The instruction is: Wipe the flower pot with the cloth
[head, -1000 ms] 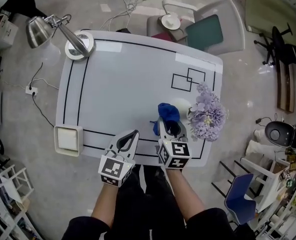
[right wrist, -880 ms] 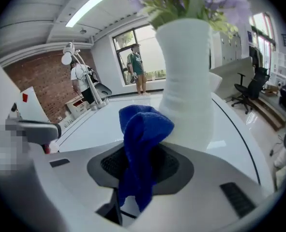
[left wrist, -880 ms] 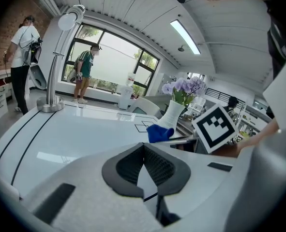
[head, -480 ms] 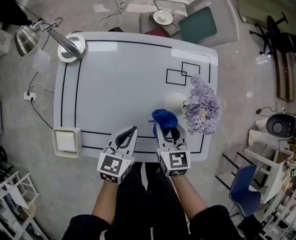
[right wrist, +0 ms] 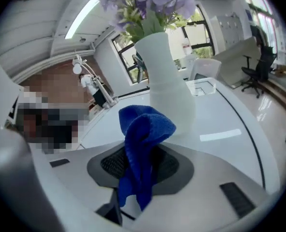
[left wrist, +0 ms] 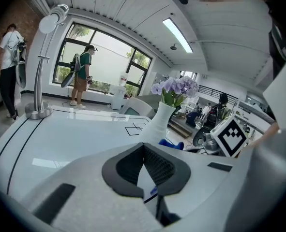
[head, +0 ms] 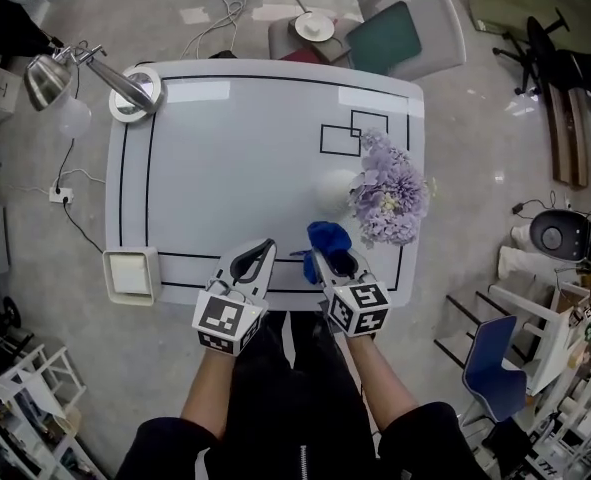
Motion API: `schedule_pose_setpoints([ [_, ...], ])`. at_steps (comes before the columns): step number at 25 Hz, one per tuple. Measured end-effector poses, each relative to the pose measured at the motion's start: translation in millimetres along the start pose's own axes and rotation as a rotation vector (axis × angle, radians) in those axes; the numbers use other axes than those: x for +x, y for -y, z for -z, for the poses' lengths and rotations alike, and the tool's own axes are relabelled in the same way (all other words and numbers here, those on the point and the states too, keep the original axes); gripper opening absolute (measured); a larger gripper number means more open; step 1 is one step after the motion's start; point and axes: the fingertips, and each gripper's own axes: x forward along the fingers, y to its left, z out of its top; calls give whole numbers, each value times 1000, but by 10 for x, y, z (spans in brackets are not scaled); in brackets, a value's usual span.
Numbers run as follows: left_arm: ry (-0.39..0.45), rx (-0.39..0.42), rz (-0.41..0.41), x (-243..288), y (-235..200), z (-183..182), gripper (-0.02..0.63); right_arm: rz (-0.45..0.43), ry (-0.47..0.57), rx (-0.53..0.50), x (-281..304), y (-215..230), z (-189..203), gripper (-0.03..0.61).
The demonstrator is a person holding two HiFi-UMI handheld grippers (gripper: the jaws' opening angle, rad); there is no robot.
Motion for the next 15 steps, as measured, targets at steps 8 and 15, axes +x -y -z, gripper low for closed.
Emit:
schedule_pose_setpoints([
  [8,29,47,47,25,341,-320,6,-77,98,15,-707,-155,-226,114],
  [15,46,113,90,-45,748,-508,6,-78,140,-120,-1117,-206,-328,114],
])
